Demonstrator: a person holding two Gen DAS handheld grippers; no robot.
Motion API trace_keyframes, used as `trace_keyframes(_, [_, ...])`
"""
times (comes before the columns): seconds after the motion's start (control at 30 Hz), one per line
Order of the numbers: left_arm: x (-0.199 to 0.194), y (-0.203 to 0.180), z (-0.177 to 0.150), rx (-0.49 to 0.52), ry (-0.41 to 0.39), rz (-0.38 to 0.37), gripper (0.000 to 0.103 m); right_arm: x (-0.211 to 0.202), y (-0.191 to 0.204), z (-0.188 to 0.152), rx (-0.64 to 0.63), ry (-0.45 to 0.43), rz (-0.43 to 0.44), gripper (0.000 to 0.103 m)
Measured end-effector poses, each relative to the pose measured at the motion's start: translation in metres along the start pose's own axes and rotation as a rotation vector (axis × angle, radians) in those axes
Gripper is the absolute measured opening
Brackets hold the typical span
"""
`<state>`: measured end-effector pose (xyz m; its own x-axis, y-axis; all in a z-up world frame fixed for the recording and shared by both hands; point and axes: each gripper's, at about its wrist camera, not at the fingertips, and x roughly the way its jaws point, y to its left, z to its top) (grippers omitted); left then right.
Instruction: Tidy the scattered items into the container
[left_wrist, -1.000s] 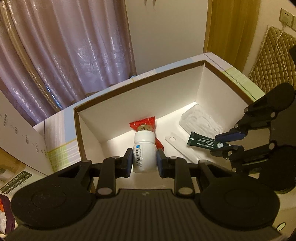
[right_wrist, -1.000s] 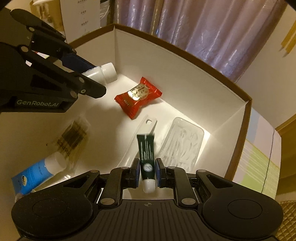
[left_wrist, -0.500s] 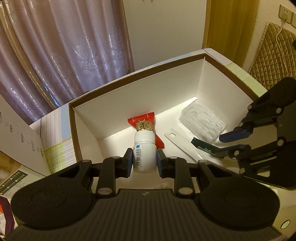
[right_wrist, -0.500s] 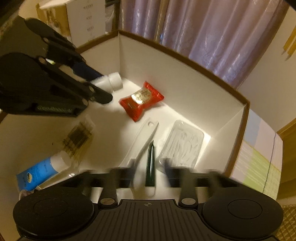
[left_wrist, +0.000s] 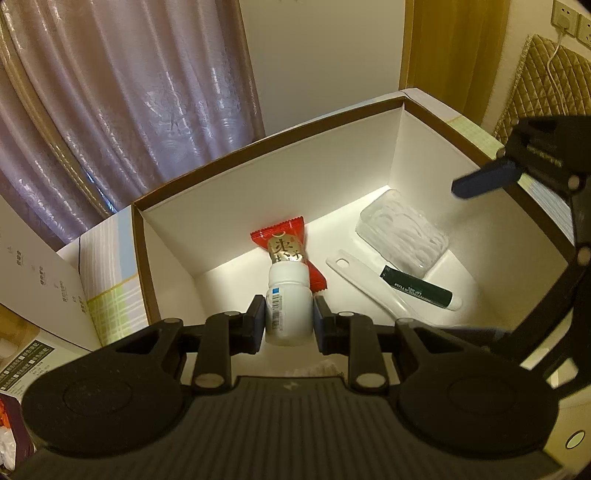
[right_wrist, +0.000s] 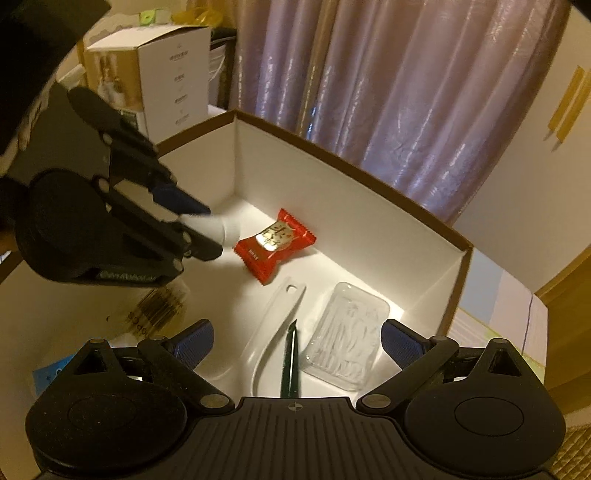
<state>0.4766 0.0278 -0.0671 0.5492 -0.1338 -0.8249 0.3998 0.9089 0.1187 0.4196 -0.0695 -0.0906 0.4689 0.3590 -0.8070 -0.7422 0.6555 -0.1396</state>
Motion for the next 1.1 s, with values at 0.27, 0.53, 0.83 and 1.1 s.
trace_keyframes(0.27, [0.007, -0.009, 0.003, 0.022, 0.006, 0.002, 0.022, -0.009, -0.003, -0.006, 0.018, -0.012, 0.011, 0.102])
trace_keyframes(0.53, [0.002, -0.015, 0.003, 0.023, 0.004, 0.024, 0.048, -0.027, 0.001, -0.017, 0.070, -0.043, 0.056, 0.102])
trace_keyframes(0.83, [-0.036, -0.018, -0.008, -0.053, -0.024, 0.055, 0.080, -0.071, 0.015, -0.038, 0.181, -0.091, 0.089, 0.102])
trace_keyframes(1.1, [-0.089, -0.032, -0.025, -0.124, -0.063, 0.087, 0.092, -0.110, 0.030, -0.058, 0.281, -0.120, 0.070, 0.102])
